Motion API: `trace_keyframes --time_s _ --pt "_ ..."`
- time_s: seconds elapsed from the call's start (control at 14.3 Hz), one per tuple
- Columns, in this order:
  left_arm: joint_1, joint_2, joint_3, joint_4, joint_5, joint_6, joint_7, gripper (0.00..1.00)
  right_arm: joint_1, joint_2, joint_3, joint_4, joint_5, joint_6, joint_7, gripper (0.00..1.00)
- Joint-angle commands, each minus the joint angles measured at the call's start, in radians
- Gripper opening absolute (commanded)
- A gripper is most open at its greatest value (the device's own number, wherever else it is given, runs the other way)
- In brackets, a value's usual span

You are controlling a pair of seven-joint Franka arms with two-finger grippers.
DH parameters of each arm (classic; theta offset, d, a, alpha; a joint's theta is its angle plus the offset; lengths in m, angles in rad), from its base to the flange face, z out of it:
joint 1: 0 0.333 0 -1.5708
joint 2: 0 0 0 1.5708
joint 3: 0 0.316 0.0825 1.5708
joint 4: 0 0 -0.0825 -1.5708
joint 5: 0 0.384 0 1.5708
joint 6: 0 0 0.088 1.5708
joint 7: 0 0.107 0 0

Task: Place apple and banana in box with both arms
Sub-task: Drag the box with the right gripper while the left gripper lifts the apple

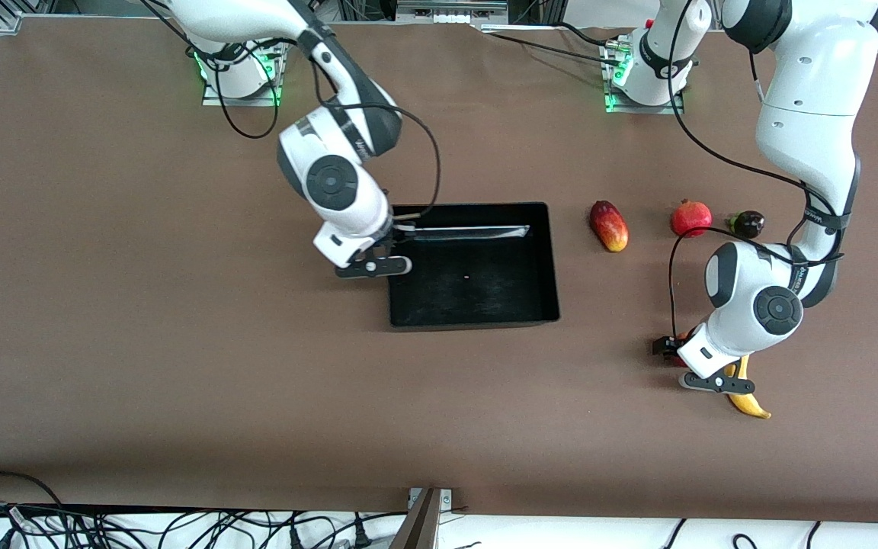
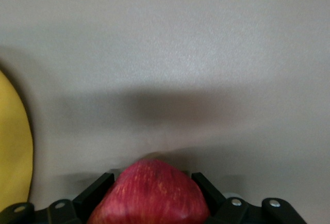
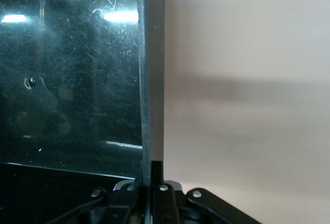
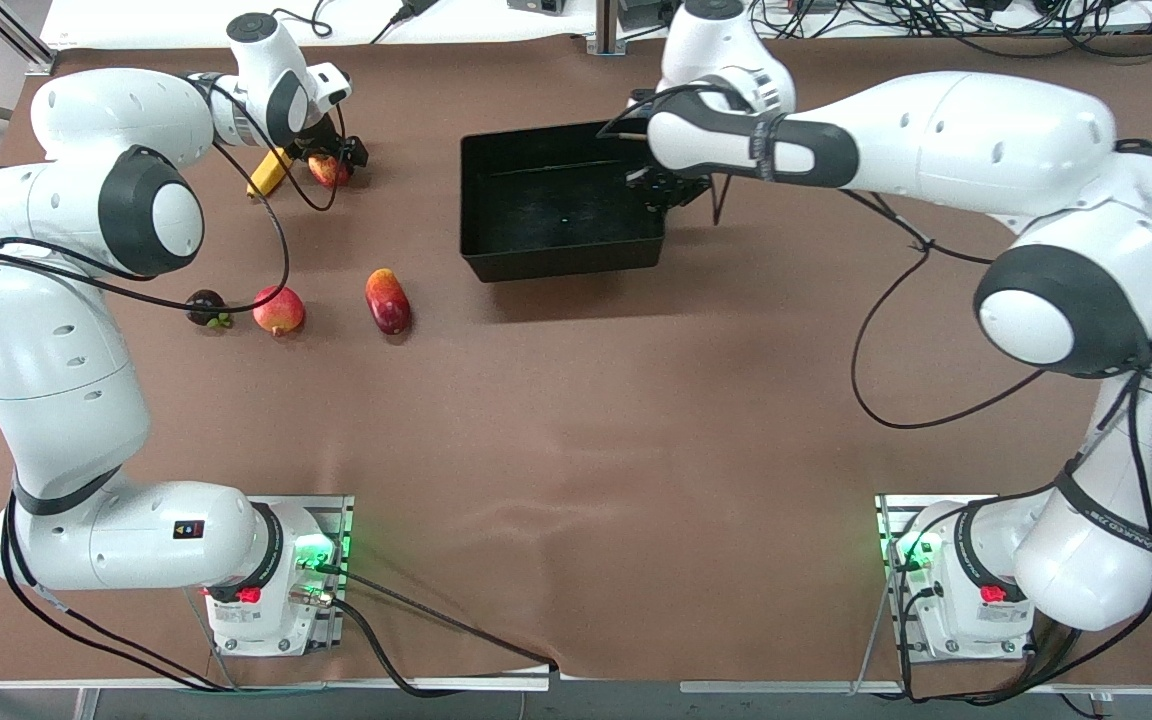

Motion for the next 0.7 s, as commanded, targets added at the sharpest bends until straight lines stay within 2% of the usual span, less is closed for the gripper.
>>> trace_keyframes --time_s 0.0,0.21,0.35,0.49,0.56,0.63 --pt "0.005 -0.106 -0.007 -0.041 0.023 -0.137 -0.009 0.0 0.057 0.087 -0.012 0.112 0.023 0.052 0.064 0.0" --pt "-0.034 -0.209 -0.023 -0.026 -0.004 -0.283 -0.07 0.0 0.089 0.13 -0.012 0.113 0.023 0.147 0.09 0.0" --pt "-0.097 -0.299 -0.028 -0.023 -0.049 -0.422 -0.185 0.0 0.101 0.147 -0.012 0.113 0.023 0.172 0.1 0.0" --pt "-0.183 -0.339 -0.028 0.014 -0.092 -0.537 -0.341 0.0 0.107 0.162 -0.012 0.112 0.023 0.174 0.106 0.0" --pt "-0.235 -0.338 -0.027 0.018 -0.1 -0.559 -0.41 0.0 0.107 0.171 -0.012 0.112 0.023 0.175 0.107 0.03" --pt "-0.28 -0.326 -0.027 0.02 -0.118 -0.558 -0.475 0.0 0.107 0.179 -0.012 0.113 0.021 0.175 0.106 0.14"
